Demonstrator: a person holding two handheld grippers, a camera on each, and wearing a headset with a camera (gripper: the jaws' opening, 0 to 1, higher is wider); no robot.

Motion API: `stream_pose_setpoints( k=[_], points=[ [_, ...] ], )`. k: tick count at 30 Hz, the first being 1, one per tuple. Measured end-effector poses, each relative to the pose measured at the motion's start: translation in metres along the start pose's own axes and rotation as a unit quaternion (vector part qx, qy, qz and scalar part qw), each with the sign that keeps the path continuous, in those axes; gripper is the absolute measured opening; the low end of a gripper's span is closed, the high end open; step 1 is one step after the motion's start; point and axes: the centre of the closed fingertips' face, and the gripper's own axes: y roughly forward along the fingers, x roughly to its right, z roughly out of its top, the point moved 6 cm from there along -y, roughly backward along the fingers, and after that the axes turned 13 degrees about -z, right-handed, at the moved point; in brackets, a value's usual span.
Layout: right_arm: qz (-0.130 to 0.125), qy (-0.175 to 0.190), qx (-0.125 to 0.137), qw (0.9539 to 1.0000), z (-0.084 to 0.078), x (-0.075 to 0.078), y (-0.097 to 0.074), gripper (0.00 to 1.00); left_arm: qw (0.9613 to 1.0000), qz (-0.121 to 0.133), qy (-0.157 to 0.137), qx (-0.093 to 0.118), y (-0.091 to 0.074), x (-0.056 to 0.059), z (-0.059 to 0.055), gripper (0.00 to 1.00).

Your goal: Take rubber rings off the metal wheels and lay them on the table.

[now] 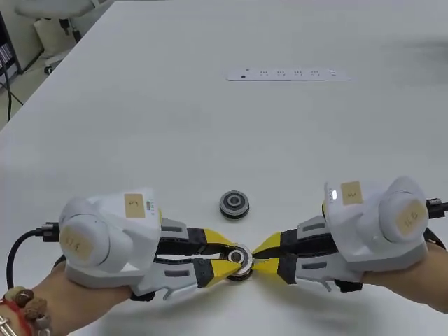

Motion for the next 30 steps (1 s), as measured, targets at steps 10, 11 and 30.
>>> stream_pose_setpoints(
  k=[10,11,30],
  points=[
    [-0.004,0.025,-0.014,0.9996,0.0001,0.0023,0.0009,0.02,1.0,0.0,0.001,0.001,-0.0001,-0.0013,-0.0015,0.14],
    [-0.004,0.029,-0.016,0.9995,0.0,0.0022,0.001,0.02,1.0,0.0,0.001,0.001,-0.0003,-0.0016,-0.0019,0.14],
    [-0.008,0.088,-0.051,0.9947,-0.0004,0.0056,0.0005,0.0,1.0,-0.001,0.005,0.001,0.0001,-0.0016,-0.0021,0.14]
  ],
)
